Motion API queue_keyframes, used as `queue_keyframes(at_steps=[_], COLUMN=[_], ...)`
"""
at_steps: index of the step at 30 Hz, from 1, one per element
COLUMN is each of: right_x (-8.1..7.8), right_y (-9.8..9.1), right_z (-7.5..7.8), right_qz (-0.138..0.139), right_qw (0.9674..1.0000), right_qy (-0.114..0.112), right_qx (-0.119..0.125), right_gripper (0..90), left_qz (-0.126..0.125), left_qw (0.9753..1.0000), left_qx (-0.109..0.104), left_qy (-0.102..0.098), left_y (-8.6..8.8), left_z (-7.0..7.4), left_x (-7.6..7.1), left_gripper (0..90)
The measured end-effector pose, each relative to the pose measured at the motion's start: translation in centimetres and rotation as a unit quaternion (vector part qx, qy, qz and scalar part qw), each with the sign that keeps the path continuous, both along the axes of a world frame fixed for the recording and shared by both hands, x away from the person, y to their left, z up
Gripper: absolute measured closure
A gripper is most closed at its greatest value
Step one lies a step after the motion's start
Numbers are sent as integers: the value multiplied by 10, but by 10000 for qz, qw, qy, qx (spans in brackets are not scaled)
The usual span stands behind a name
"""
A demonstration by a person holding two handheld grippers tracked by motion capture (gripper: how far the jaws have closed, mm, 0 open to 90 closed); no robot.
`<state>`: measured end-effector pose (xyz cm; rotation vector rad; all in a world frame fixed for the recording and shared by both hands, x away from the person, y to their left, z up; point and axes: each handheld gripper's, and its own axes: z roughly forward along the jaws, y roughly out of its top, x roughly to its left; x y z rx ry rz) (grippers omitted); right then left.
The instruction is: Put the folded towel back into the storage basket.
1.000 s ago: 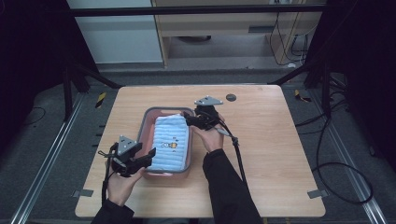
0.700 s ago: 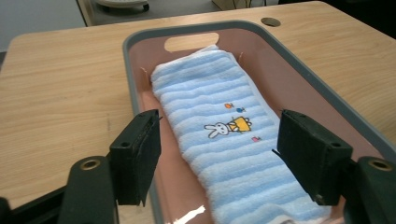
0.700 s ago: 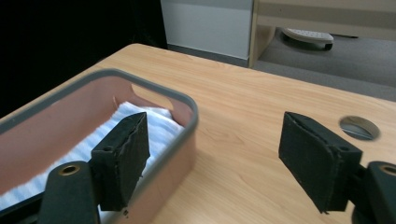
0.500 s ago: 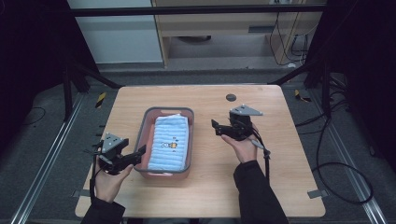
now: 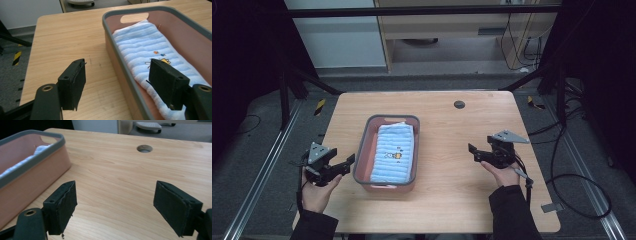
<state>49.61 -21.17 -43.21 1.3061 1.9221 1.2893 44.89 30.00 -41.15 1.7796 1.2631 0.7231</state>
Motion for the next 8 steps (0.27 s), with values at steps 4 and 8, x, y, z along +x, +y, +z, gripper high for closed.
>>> queue_keyframes(at_steps=[4, 8], right_x=[-7, -10], right_y=[-15, -22], right_z=[-6, -10], right_qz=[-99, -169], right_qw=[9999, 9998], right_qy=[20, 38], right_qx=[-3, 4], right_gripper=[192, 194], left_qz=[52, 137], left_qw=[10000, 9999], left_qx=[34, 92], left_qy=[-12, 43], left_y=[7, 15], left_z=[-3, -9], left_x=[0, 1], left_gripper=[317, 335])
